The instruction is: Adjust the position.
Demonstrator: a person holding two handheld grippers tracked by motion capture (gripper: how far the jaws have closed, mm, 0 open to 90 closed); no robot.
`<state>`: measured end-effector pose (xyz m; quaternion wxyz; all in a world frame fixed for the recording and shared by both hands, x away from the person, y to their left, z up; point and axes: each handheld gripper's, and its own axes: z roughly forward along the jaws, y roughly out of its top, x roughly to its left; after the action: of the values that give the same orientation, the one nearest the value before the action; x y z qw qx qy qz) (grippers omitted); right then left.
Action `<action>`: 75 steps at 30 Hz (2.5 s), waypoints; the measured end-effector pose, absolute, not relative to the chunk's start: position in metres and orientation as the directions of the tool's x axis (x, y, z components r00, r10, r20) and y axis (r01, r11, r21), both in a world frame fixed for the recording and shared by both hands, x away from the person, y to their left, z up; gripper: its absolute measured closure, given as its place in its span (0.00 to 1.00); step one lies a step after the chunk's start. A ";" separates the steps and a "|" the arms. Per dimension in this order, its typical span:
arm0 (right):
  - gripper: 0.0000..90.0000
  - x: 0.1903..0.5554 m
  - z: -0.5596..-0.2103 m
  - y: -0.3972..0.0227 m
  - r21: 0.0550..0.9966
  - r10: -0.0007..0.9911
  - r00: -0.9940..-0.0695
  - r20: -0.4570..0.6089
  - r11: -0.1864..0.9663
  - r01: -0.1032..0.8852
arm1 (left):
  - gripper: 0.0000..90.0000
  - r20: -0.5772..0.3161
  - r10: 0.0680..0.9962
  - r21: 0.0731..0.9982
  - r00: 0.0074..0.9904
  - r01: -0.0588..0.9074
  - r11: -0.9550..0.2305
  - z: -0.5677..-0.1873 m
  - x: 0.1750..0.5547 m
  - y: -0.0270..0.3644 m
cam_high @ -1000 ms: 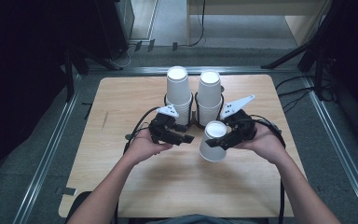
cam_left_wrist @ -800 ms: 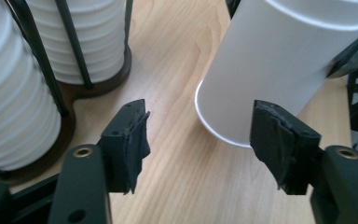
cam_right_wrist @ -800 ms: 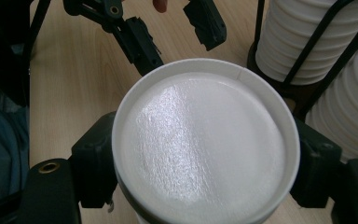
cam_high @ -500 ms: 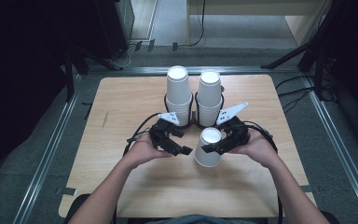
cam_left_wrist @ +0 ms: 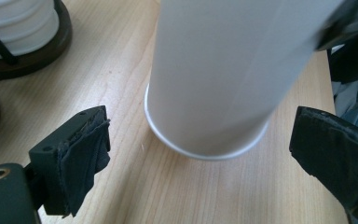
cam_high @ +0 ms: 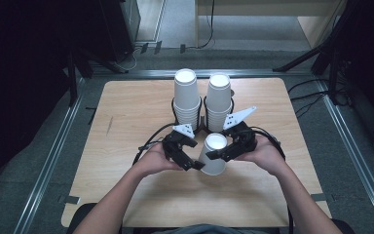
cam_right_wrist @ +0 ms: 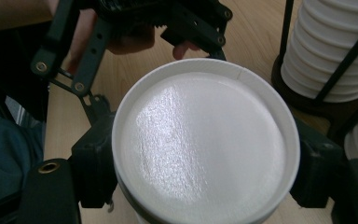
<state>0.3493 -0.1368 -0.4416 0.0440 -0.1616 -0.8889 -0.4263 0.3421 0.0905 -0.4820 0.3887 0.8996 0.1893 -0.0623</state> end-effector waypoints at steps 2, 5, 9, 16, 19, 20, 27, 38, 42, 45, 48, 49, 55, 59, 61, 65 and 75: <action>0.27 0.348 -0.439 -0.136 0.754 0.244 -0.945 0.218 0.572 0.321 | 0.06 -0.273 0.283 0.681 0.920 0.392 -0.618 -0.483 0.342 0.089; 0.27 0.346 -0.435 -0.134 0.768 0.238 -0.948 0.212 0.560 0.312 | 0.04 -0.274 0.262 0.695 0.925 0.379 -0.611 -0.482 0.342 0.086; 0.27 0.344 -0.431 -0.132 0.783 0.233 -0.951 0.206 0.543 0.303 | 0.04 -0.280 0.239 0.710 0.930 0.368 -0.601 -0.482 0.341 0.081; 0.27 0.343 -0.429 -0.133 0.807 0.219 -0.945 0.241 0.496 0.321 | 0.04 -0.292 0.221 0.724 0.931 0.366 -0.585 -0.480 0.340 0.074; 0.27 0.344 -0.430 -0.134 0.808 0.220 -0.941 0.256 0.485 0.333 | 0.12 -0.274 0.199 0.738 0.941 0.339 -0.583 -0.477 0.339 0.075; 0.27 0.345 -0.431 -0.135 0.809 0.221 -0.938 0.266 0.478 0.342 | 0.14 -0.259 0.192 0.740 0.947 0.322 -0.590 -0.476 0.338 0.075; 0.26 0.350 -0.435 -0.140 0.798 0.217 -0.919 0.329 0.456 0.394 | 0.20 -0.263 0.176 0.732 0.949 0.315 -0.604 -0.472 0.340 0.080; 0.20 0.347 -0.439 -0.149 0.748 0.225 -0.931 0.289 0.553 0.366 | 0.21 -0.250 0.196 0.721 0.948 0.317 -0.616 -0.461 0.344 0.100; 0.20 0.346 -0.443 -0.150 0.725 0.230 -0.929 0.289 0.581 0.369 | 0.20 -0.206 0.213 0.683 0.955 0.296 -0.668 -0.460 0.345 0.103; 0.21 0.345 -0.448 -0.150 0.706 0.239 -0.926 0.292 0.600 0.377 | 0.20 -0.201 0.217 0.678 0.955 0.295 -0.673 -0.458 0.344 0.104; 0.22 0.345 -0.452 -0.150 0.690 0.244 -0.928 0.283 0.620 0.374 | 0.20 -0.192 0.219 0.664 0.957 0.291 -0.689 -0.457 0.346 0.105; 0.22 0.345 -0.453 -0.151 0.685 0.245 -0.930 0.275 0.628 0.368 | 0.19 -0.196 0.221 0.661 0.955 0.295 -0.690 -0.457 0.347 0.106; 0.23 0.343 -0.459 -0.153 0.671 0.242 -0.930 0.277 0.644 0.368 | 0.19 -0.154 0.256 0.618 0.954 0.295 -0.729 -0.456 0.352 0.109; 0.23 0.342 -0.464 -0.153 0.654 0.248 -0.930 0.273 0.660 0.368 | 0.19 -0.151 0.258 0.604 0.954 0.296 -0.740 -0.456 0.355 0.109; 0.23 0.342 -0.465 -0.152 0.649 0.248 -0.930 0.272 0.666 0.367 | 0.19 -0.160 0.260 0.597 0.952 0.303 -0.743 -0.457 0.358 0.109; 0.23 0.343 -0.467 -0.151 0.648 0.243 -0.932 0.270 0.670 0.363 | 0.19 -0.170 0.250 0.548 0.953 0.302 -0.780 -0.461 0.361 0.103; 0.23 0.348 -0.467 -0.152 0.663 0.239 -0.933 0.271 0.656 0.360 | 0.19 -0.184 0.182 0.476 0.966 0.250 -0.843 -0.469 0.355 0.084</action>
<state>0.3477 -0.1518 -0.4673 0.0799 -0.1652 -0.9065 -0.3803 0.3550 0.0844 -0.4690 0.2564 0.9577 0.1126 -0.0661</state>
